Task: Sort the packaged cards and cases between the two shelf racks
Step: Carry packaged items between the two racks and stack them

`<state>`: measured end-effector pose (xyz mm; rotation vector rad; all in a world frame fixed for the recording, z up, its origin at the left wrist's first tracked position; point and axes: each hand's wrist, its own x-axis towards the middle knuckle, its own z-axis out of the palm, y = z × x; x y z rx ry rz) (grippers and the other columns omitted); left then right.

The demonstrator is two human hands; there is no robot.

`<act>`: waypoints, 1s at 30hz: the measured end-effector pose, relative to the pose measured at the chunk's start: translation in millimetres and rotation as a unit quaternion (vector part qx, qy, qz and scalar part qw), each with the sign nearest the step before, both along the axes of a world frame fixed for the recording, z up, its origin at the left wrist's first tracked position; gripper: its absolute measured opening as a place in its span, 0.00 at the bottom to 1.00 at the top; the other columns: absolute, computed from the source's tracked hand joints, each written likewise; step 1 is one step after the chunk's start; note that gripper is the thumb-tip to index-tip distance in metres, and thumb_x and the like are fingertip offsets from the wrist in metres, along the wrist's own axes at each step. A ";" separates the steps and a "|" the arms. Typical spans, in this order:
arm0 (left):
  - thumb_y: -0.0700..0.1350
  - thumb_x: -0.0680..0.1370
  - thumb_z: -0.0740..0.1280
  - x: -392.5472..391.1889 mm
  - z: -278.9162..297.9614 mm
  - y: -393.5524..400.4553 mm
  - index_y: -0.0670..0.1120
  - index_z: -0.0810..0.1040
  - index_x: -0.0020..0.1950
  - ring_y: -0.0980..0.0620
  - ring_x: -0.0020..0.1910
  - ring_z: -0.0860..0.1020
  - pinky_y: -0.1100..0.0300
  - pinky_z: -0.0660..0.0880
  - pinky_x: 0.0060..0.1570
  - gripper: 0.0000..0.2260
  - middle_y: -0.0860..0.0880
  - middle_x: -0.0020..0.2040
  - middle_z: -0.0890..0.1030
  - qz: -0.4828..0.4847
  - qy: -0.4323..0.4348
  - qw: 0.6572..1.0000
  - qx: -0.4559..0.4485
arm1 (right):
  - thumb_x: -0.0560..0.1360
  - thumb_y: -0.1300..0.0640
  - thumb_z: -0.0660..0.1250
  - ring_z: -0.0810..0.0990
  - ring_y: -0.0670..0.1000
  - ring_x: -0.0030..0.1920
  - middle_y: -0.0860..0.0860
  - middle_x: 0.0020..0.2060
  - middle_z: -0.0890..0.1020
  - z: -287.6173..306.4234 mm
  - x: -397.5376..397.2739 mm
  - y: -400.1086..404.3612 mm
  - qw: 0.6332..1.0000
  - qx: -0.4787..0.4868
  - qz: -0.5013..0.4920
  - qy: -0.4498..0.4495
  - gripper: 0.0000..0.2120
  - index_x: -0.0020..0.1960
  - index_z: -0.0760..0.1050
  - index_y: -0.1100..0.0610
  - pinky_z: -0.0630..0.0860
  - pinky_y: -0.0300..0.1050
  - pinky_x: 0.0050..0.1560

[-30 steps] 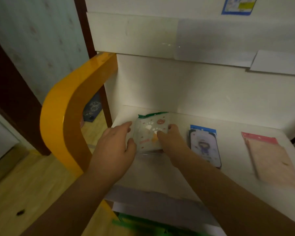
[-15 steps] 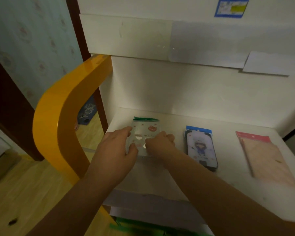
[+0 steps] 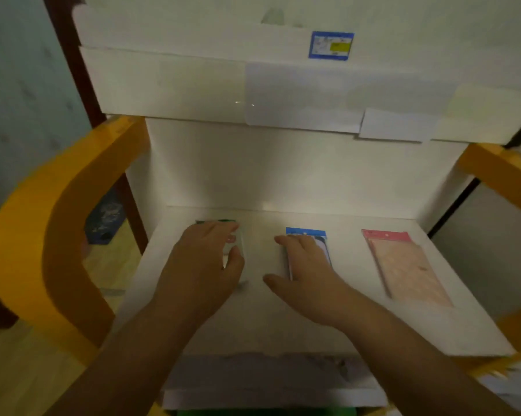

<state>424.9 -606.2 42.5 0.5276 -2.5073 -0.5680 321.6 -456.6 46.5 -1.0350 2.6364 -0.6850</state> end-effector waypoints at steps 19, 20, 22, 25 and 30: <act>0.48 0.77 0.65 -72.0 43.6 135.8 0.46 0.74 0.68 0.45 0.62 0.74 0.53 0.69 0.61 0.19 0.46 0.62 0.79 -0.156 0.028 0.986 -0.044 | 0.77 0.52 0.65 0.71 0.49 0.62 0.48 0.60 0.73 38.5 -34.7 212.2 0.945 -0.120 -0.182 0.243 0.17 0.64 0.73 0.52 0.65 0.40 0.59; 0.47 0.77 0.66 -72.1 46.2 148.6 0.46 0.74 0.68 0.45 0.62 0.74 0.53 0.69 0.61 0.19 0.46 0.62 0.79 -0.158 0.032 0.986 -0.051 | 0.77 0.52 0.64 0.71 0.49 0.62 0.48 0.60 0.73 39.4 -31.6 225.7 0.944 -0.117 -0.184 0.248 0.17 0.64 0.73 0.53 0.65 0.39 0.59; 0.46 0.77 0.68 -71.8 50.7 178.2 0.46 0.74 0.68 0.46 0.62 0.74 0.54 0.69 0.61 0.20 0.46 0.62 0.78 -0.164 0.039 0.984 -0.061 | 0.77 0.52 0.65 0.70 0.49 0.62 0.48 0.60 0.73 40.4 -24.3 255.6 0.943 -0.108 -0.187 0.253 0.17 0.65 0.73 0.53 0.63 0.39 0.59; 0.45 0.76 0.69 -68.9 57.0 229.5 0.45 0.75 0.67 0.45 0.62 0.74 0.57 0.66 0.59 0.19 0.45 0.62 0.79 -0.175 0.050 0.981 -0.059 | 0.77 0.53 0.66 0.70 0.50 0.61 0.49 0.60 0.73 41.0 -14.3 305.3 0.944 -0.091 -0.194 0.251 0.16 0.63 0.73 0.53 0.63 0.39 0.58; 0.44 0.75 0.69 -65.5 60.7 309.1 0.44 0.76 0.65 0.43 0.60 0.75 0.54 0.68 0.58 0.19 0.44 0.60 0.79 -0.208 0.049 0.974 -0.074 | 0.78 0.50 0.63 0.72 0.48 0.62 0.47 0.63 0.74 39.8 -1.8 388.2 0.934 -0.087 -0.241 0.251 0.19 0.68 0.71 0.51 0.69 0.41 0.61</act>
